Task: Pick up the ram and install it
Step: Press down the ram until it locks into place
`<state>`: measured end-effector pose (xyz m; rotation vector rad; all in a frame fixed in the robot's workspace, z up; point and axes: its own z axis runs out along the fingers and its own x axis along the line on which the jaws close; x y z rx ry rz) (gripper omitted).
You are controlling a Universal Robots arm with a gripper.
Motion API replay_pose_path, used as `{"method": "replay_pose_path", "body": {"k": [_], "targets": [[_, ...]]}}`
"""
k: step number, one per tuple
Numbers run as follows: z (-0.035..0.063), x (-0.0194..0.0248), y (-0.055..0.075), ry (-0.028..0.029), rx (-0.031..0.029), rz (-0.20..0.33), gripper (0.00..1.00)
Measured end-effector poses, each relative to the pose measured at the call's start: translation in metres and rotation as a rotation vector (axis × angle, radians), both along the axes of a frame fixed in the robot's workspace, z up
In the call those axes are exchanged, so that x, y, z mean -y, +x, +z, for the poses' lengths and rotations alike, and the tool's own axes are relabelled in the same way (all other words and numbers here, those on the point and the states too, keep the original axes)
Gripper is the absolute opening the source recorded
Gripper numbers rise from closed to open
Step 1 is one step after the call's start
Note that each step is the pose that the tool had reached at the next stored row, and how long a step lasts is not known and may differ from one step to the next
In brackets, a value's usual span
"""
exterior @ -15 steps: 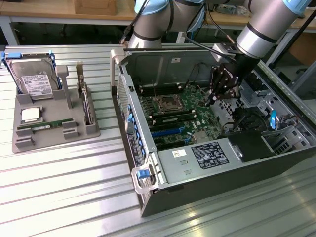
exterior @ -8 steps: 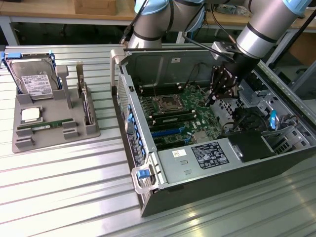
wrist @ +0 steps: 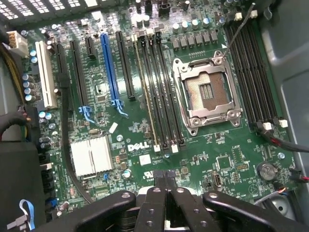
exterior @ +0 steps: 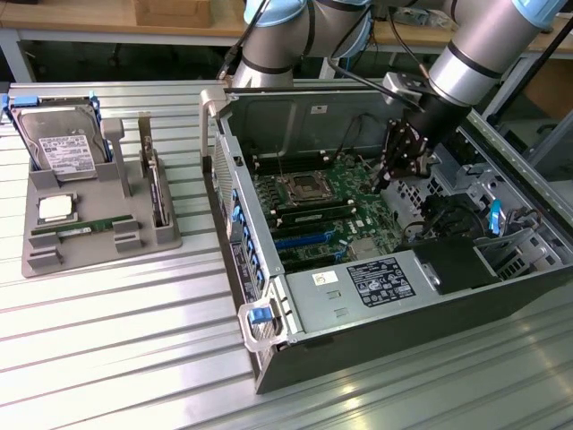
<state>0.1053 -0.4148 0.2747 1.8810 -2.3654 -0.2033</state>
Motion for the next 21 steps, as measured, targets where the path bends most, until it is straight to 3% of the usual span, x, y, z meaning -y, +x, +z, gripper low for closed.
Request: {"method": "replay_pose_path", "body": {"k": [11, 16, 21], "targets": [[0.0000, 0.0000, 0.0000, -0.0006, 0.0000, -0.160, 0.11], [0.0000, 0.0000, 0.0000, -0.0009, 0.0000, -0.276, 0.11], [0.0000, 0.0000, 0.0000, -0.0016, 0.0001, -0.357, 0.11]]}}
